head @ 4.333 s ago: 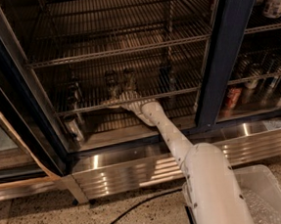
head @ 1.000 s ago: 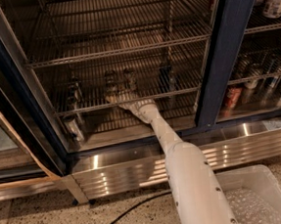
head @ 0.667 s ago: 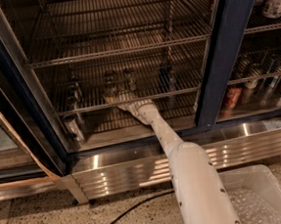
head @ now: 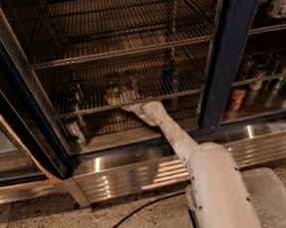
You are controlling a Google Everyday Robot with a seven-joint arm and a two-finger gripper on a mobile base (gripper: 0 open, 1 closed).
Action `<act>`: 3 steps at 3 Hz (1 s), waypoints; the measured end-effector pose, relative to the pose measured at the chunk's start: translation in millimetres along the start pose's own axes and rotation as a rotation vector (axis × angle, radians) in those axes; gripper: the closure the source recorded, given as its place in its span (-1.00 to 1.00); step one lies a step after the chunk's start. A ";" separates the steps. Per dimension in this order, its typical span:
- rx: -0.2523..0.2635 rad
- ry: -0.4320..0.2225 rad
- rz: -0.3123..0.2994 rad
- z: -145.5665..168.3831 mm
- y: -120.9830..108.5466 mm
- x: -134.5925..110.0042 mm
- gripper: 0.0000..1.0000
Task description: Pick 7up can from bottom shelf of fridge
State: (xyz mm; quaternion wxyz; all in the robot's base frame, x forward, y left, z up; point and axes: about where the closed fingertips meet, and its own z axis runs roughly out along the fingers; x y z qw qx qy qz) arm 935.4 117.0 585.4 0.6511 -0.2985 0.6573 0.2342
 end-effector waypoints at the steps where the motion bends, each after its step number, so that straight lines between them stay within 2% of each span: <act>1: -0.001 0.007 -0.004 -15.1 -1.8 -3.0 1.00; 3: -0.014 0.024 0.045 -37.0 1.3 26.7 1.00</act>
Offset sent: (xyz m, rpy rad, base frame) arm -0.0242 -0.0408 -0.0305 0.0120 0.0657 -0.0045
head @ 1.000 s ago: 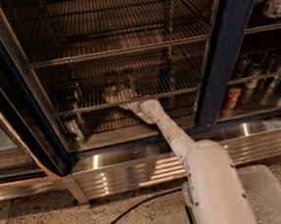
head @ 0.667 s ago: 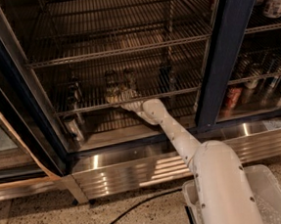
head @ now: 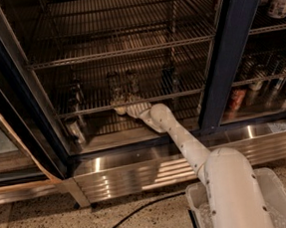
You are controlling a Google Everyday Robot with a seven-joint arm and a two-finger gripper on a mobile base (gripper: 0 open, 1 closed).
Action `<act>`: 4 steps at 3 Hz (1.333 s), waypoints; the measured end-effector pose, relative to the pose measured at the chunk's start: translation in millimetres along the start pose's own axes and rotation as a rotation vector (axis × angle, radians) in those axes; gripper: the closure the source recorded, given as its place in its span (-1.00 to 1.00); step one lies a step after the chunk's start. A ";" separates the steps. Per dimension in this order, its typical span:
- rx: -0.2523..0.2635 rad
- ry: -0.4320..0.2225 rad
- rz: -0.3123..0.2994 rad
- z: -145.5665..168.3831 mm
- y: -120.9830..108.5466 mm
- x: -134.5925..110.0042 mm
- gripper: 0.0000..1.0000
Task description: Pick 7up can from bottom shelf of fridge
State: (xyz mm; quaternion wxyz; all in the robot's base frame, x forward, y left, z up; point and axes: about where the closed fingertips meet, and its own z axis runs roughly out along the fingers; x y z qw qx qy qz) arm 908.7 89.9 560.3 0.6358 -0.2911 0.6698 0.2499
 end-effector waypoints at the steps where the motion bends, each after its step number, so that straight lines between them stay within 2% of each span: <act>1: -0.019 -0.014 -0.009 -22.2 9.0 -1.6 1.00; 2: -0.096 -0.037 -0.074 -82.3 51.8 -24.2 1.00; 3: -0.112 -0.045 -0.074 -84.4 60.4 -26.0 1.00; 4: -0.151 -0.051 -0.063 -106.4 78.9 -26.3 1.00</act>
Offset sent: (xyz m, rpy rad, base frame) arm -0.1061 -0.0321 0.0288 -0.0126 -0.0722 0.1108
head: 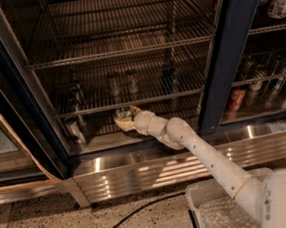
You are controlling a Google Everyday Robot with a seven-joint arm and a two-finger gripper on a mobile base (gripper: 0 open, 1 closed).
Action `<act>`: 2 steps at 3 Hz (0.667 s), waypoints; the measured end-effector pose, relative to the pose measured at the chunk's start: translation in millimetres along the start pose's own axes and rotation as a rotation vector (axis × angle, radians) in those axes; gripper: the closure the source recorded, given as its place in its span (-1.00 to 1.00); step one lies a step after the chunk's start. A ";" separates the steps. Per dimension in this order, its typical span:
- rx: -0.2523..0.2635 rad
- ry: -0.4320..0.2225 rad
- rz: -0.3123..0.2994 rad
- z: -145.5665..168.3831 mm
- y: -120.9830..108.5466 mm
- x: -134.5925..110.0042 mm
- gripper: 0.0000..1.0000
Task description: Pick 7up can from bottom shelf of fridge
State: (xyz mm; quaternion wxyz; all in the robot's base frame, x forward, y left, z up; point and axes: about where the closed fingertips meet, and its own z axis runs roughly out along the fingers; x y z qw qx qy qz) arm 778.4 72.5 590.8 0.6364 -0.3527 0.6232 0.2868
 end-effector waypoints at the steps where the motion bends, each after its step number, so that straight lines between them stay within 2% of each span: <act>1: -0.035 0.001 -0.002 -32.6 25.8 -9.4 1.00; 2: -0.050 0.015 -0.017 -70.8 49.2 -17.9 1.00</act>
Offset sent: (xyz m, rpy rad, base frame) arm -0.1361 -0.0519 0.0210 -0.0542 -0.0006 0.0612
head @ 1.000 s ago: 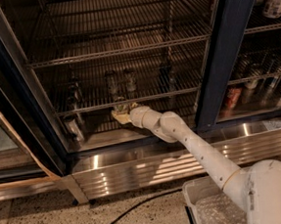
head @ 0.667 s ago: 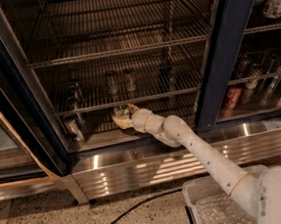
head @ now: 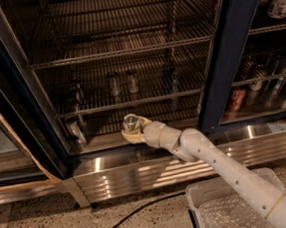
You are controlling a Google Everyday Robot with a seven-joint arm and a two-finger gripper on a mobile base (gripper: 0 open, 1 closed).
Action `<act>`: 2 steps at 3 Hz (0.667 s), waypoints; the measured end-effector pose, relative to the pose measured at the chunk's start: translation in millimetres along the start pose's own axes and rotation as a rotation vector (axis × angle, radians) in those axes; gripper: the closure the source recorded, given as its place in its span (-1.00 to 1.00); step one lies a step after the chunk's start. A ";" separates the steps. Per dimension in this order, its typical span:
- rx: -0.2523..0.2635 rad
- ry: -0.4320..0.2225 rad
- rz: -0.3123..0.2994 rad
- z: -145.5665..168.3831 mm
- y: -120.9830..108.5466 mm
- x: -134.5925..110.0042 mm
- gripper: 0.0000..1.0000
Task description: Pick 7up can from bottom shelf of fridge
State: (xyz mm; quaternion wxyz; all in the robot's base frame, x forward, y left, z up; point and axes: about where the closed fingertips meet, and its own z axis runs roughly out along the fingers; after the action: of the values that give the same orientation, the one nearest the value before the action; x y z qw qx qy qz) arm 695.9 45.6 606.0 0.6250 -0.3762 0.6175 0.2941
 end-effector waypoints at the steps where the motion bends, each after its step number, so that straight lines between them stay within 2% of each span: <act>1: -0.024 0.007 -0.021 -35.8 23.5 -10.1 1.00; 2: -0.019 -0.074 -0.075 -76.5 38.3 -30.5 1.00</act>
Offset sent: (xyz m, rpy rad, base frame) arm -0.1205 -0.0695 0.0680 0.1028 -0.2647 0.0271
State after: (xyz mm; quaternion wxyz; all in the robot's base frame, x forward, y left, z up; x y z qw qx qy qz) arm 619.9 5.6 635.7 0.6543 -0.3937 0.5769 0.2900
